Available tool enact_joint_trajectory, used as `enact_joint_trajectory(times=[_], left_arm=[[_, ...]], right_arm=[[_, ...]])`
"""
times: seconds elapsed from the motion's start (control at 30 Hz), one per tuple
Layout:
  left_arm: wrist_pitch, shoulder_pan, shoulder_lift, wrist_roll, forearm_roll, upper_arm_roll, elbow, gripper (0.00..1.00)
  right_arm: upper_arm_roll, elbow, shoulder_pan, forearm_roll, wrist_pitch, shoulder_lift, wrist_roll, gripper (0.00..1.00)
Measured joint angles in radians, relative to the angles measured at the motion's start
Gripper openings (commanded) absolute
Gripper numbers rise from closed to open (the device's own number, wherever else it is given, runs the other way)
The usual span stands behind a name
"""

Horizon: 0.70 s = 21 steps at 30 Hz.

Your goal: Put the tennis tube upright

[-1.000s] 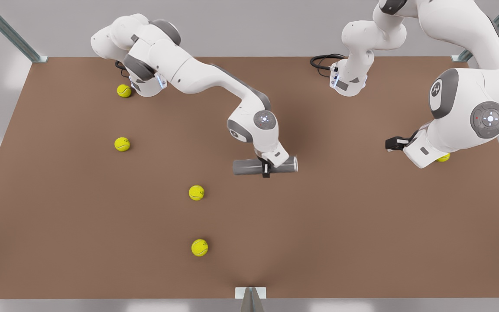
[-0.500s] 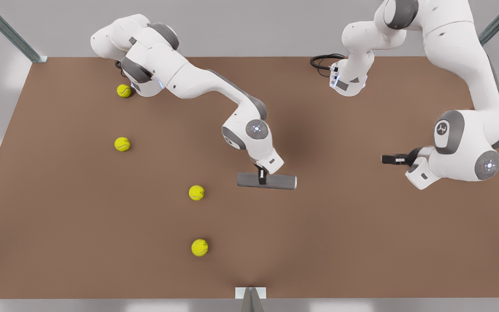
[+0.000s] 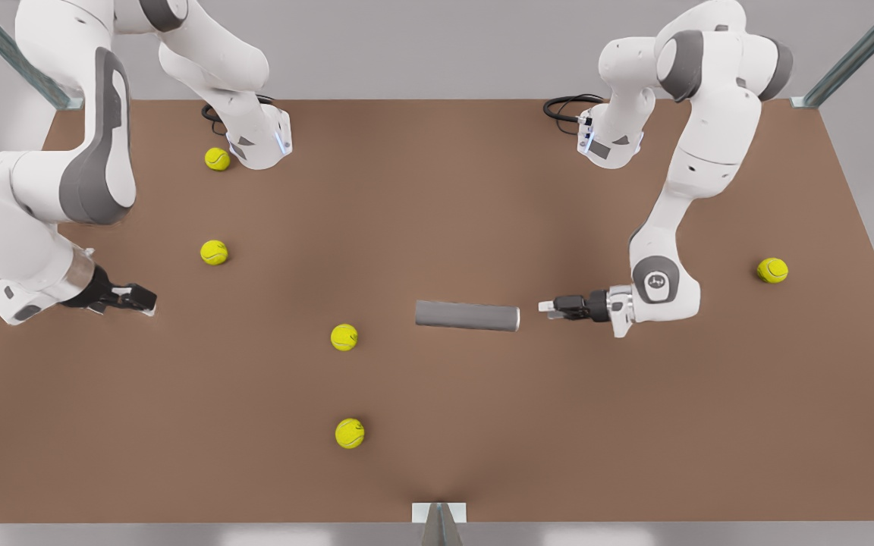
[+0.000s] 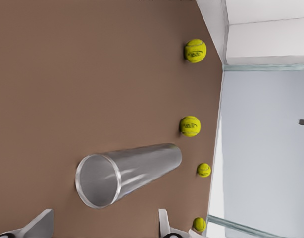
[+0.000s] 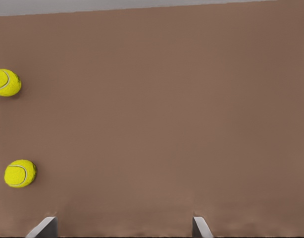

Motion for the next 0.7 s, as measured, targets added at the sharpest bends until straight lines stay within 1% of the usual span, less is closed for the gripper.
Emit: enact_joint_trajectory(times=[0.03, 0.1, 0.27, 0.4, 0.47, 0.7], left_arm=[[0.001, 0.0, 0.01, 0.005, -0.032, -0.008, 0.005, 1.0], [0.015, 0.0, 0.025, 0.005, -0.075, -0.024, 0.021, 1.0], [0.018, -0.012, 0.061, 0.022, -0.116, -0.04, 0.058, 1.0], [0.015, -0.014, 0.061, 0.032, -0.123, -0.056, 0.058, 1.0], [0.012, -0.024, 0.064, 0.039, -0.123, -0.064, 0.057, 1.0], [0.01, -0.032, 0.066, 0.054, -0.122, -0.064, 0.054, 1.0]], right_arm=[[0.007, 0.067, -0.003, 0.031, -0.052, 0.007, -0.01, 1.0], [0.001, 0.103, -0.026, 0.031, -0.039, 0.014, -0.018, 1.0], [0.001, 0.105, -0.025, 0.043, -0.026, 0.02, -0.018, 1.0], [0.001, 0.106, -0.031, 0.041, -0.026, 0.027, -0.018, 1.0], [0.001, 0.105, -0.021, 0.035, -0.027, 0.068, -0.016, 1.0], [0.003, 0.108, -0.016, 0.03, -0.025, 0.07, -0.012, 1.0]])
